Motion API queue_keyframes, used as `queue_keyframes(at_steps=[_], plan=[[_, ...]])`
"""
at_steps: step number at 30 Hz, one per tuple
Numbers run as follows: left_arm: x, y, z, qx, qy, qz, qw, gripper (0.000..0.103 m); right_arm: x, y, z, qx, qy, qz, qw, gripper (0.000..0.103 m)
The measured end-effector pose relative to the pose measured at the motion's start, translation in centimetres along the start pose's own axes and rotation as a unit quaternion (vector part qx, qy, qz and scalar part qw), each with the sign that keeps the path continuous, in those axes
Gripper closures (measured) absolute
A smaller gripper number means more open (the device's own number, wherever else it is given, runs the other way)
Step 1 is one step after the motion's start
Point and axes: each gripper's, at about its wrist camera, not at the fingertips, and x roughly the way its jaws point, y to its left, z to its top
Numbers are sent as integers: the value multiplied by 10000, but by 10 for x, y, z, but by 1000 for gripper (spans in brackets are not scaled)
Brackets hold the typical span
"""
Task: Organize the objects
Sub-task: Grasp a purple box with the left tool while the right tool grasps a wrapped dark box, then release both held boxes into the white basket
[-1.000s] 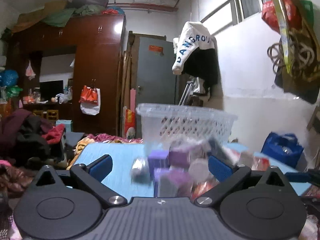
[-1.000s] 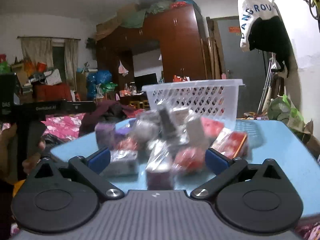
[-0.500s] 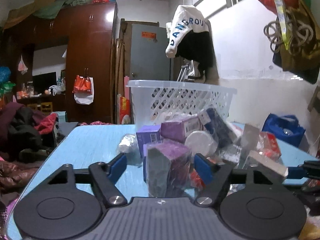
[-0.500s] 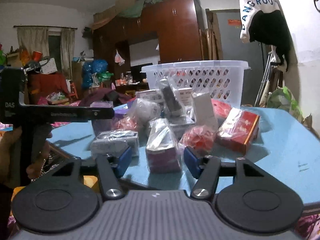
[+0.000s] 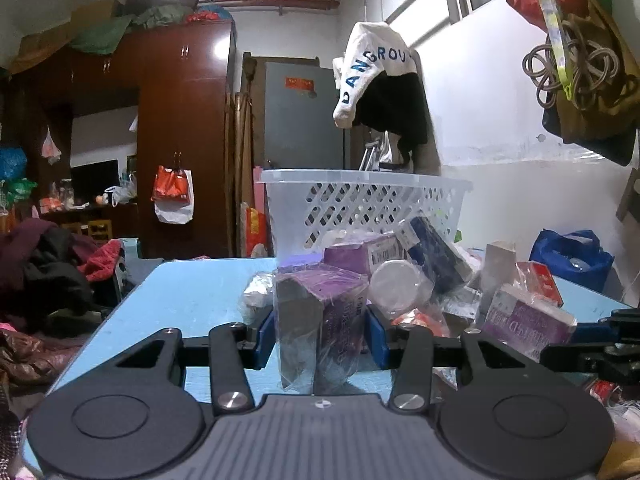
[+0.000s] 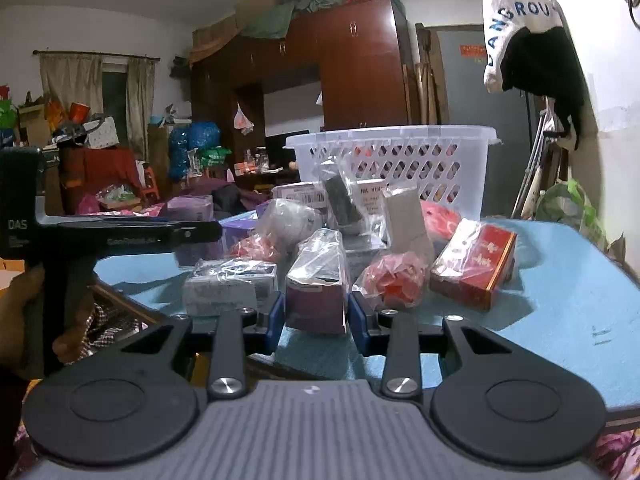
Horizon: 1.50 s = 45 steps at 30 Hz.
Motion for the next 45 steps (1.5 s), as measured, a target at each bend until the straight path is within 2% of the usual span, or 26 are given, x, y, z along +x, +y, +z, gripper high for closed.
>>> queue_keyframes(at_steps=[7,12,16,20,22,24,28,33,38,41,45], plan=[[-3,1,5,-162,-116,70,9998,53,-12,-3,10,-34,-247,-47,9997,65],[-2,3,4,-302,-142,52,9994,53,-24,-24,19,282,-523,62,9982,65],[-2,5,8,-438,-146,6,9989,53,-31,-42,27,355,-601,-201,9974,65],[4,2,32,-366,-173,-94,9991,53,-23,-51,45,258,-582,-272,9976,65],[11,2,51,-336,-230,-207,9990,53,-13,-55,63,258,-581,-130,9979,65],[23,2,77,-345,-259,-351,9985,53,1,-63,84,372,-546,121,9977,65],[58,1,128,-404,-180,-589,9973,53,32,-69,127,166,-483,75,9987,65],[124,-5,173,-602,281,-471,9967,53,76,-91,166,375,-189,68,9991,65],[176,-11,181,-690,695,-418,9943,53,115,-105,172,285,111,-220,9993,65],[191,-16,177,-675,813,-400,9936,53,126,-104,170,113,204,-215,9995,65],[207,-18,171,-682,908,-193,9933,53,140,-100,169,-155,336,-386,9986,65]])
